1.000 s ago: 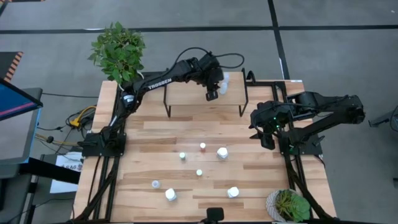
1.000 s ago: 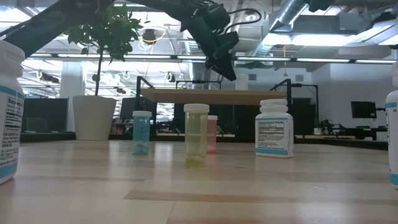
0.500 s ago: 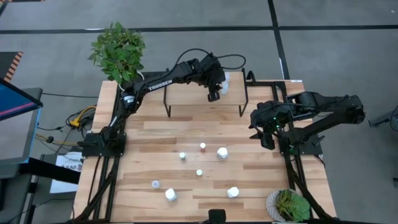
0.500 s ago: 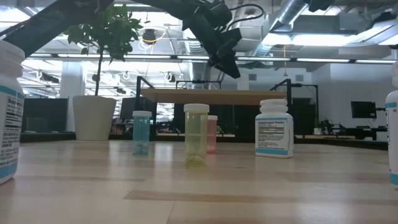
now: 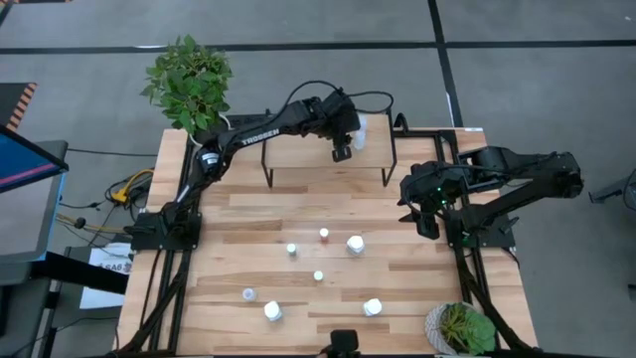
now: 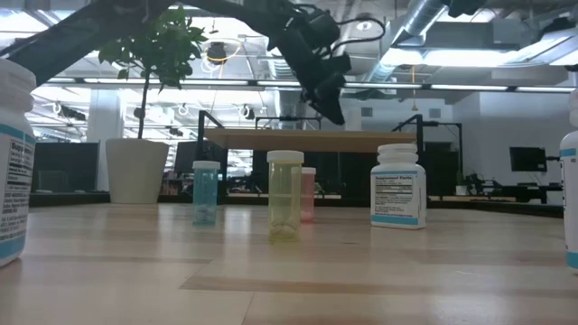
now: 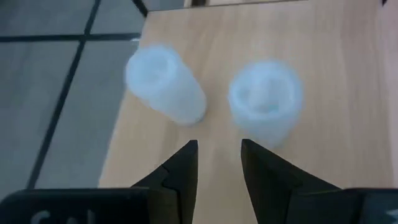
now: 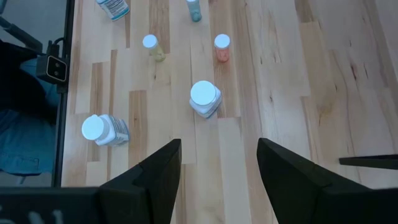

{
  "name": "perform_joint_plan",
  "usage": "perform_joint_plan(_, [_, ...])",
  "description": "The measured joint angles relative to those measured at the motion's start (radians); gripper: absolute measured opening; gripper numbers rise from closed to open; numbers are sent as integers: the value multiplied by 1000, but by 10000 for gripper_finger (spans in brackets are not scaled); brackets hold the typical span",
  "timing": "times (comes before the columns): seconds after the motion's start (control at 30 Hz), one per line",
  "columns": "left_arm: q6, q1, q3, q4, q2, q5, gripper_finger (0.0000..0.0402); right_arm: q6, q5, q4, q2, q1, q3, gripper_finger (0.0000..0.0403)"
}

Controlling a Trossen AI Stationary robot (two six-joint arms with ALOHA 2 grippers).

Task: Pick and place medicine bottles onto shelf by color
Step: Put the white pill bottle aligned with the other white pill bottle on the shelf

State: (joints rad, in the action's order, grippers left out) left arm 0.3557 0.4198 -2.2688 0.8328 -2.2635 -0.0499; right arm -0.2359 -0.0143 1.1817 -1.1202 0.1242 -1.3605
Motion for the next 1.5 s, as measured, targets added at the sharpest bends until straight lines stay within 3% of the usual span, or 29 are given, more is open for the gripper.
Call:
perform_joint_plan(0.63, [0, -3, 0, 43, -13, -15, 110, 0, 0, 9, 0, 0, 0, 232])
perform_joint_plan(1.03, [-4, -52, 0, 326, 76, -11, 110, -3, 0, 68, 5, 11, 0, 232])
perform_joint_plan(1.2, [-33, -103, -1, 477, 154, 49, 110, -3, 2, 69, 11, 59, 0, 232])
perform_joint_plan(1.5, [-59, -201, 0, 747, 255, 123, 110, -106, 131, 93, 52, 178, 0, 232])
